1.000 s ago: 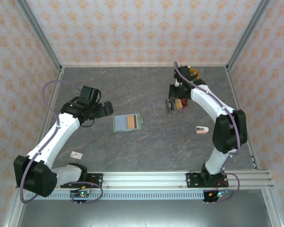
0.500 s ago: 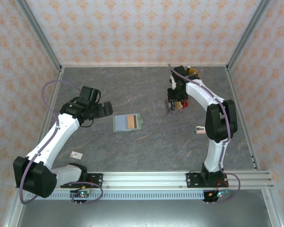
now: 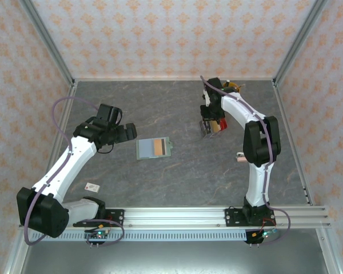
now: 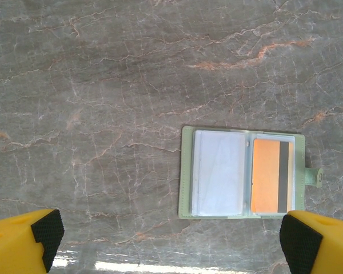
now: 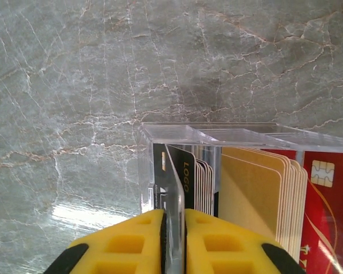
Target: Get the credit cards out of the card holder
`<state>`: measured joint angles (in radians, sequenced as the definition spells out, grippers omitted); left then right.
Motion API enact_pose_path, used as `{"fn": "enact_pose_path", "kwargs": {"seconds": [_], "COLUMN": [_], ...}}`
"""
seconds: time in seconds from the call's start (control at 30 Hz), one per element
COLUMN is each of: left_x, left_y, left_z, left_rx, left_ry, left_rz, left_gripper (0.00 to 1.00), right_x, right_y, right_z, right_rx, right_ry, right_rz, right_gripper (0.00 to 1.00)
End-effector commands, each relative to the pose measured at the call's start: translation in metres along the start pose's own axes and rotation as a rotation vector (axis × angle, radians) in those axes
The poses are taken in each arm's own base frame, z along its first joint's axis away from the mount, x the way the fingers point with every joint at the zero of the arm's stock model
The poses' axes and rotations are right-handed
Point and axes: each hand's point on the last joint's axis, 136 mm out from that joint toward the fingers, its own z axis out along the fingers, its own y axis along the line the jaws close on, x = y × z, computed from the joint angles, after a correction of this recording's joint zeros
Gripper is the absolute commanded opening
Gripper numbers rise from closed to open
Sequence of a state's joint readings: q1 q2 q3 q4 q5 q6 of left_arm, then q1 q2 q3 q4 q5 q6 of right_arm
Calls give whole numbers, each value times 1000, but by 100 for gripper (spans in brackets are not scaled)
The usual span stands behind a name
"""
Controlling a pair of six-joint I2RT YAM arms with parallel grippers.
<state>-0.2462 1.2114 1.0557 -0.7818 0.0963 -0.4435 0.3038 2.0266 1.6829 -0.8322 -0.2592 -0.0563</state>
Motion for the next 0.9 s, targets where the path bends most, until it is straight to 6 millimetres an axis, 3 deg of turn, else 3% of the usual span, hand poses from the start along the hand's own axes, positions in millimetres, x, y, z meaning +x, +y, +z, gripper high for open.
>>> {"fn": "enact_pose_path", "kwargs": {"seconds": [0.0, 0.17, 0.37, 0.5, 0.67, 0.87], "left_x": [3, 5, 10, 19, 25, 23], "left_y": [5, 4, 0, -10, -15, 12], "left_z": [1, 4, 12, 26, 41, 47], "left_rx": [-19, -17, 2, 59, 76, -51], "left_ry": [24, 37, 65, 108, 137, 117], "left_rz": [5, -2, -50, -93, -164, -251], "left_gripper": [100, 100, 100, 100, 100, 100], "right_x": [-2, -1, 17, 37, 60, 77], "right_y": [-2, 2, 33, 72, 147, 218], "right_z": [-20, -47, -69, -74, -68, -39], "right_rx": [4, -22, -134, -185, -310, -287], "right_ry": [-13, -65, -135, -160, -170, -167], "right_rz": [13, 49, 113, 100, 57, -2], "right_gripper": [22, 28, 35, 38, 39, 38]}}
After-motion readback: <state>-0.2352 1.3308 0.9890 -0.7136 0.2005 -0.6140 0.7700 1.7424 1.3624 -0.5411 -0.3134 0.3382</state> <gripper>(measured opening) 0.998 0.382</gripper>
